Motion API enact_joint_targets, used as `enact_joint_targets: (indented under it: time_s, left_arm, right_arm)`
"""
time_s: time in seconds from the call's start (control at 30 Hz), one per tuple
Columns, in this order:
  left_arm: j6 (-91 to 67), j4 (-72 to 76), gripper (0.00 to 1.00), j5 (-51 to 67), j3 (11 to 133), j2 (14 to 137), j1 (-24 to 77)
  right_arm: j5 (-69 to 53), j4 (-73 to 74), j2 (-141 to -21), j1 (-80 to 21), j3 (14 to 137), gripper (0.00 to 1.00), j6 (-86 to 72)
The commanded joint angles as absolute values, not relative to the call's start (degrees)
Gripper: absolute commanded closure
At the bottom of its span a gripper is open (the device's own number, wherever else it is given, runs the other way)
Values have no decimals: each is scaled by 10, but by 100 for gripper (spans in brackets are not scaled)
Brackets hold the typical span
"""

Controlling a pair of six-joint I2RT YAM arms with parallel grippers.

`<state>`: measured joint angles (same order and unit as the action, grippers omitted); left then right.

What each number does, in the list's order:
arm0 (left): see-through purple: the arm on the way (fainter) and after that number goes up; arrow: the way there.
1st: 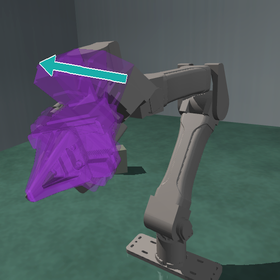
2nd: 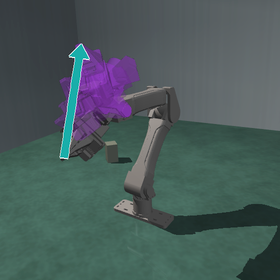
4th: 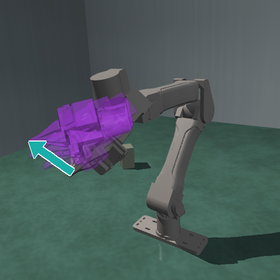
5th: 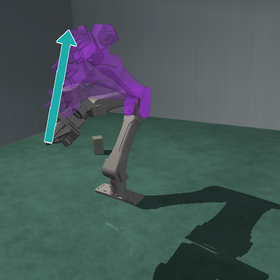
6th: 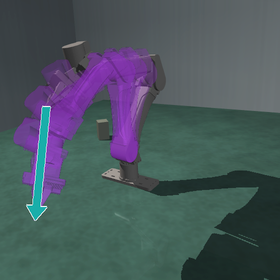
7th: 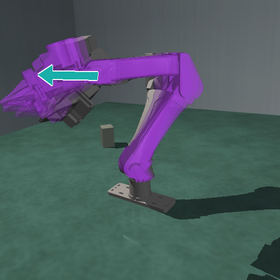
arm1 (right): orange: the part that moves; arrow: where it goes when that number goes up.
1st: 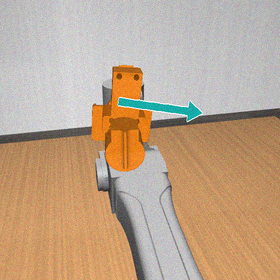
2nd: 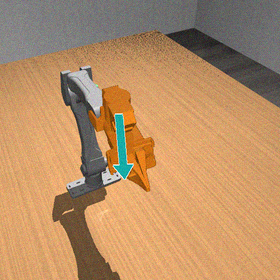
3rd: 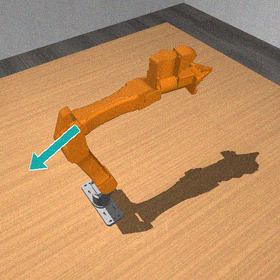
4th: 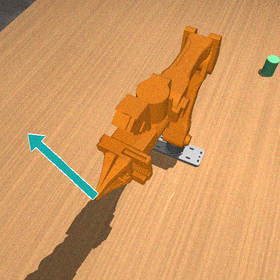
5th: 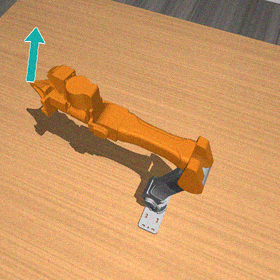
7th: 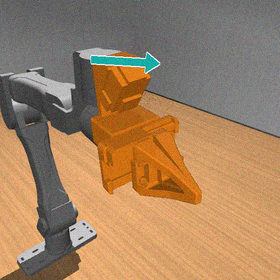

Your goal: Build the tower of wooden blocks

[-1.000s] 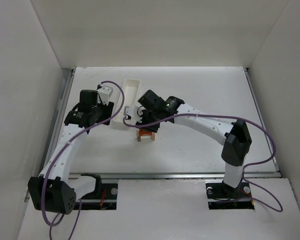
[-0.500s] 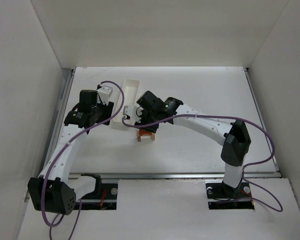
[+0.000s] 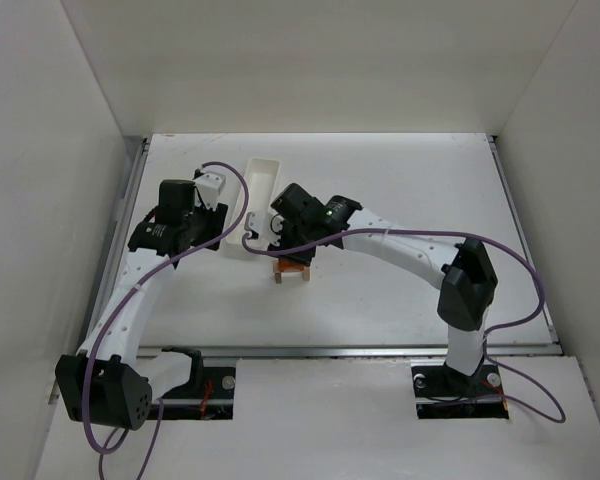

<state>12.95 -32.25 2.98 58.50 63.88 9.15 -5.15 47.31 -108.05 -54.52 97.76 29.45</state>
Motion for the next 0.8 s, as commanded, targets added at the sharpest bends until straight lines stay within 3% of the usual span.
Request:
enact_joint_targets:
  time_s: [0.0,0.77]
  left_arm:
    - [121,-307,48,39,581,623,88]
    - [127,-301,46,39,581,623,88]
  right_arm:
    - [-50,447,-1082,-552,988,100,285]
    - [-46,453,-1082,-557,977,100,279]
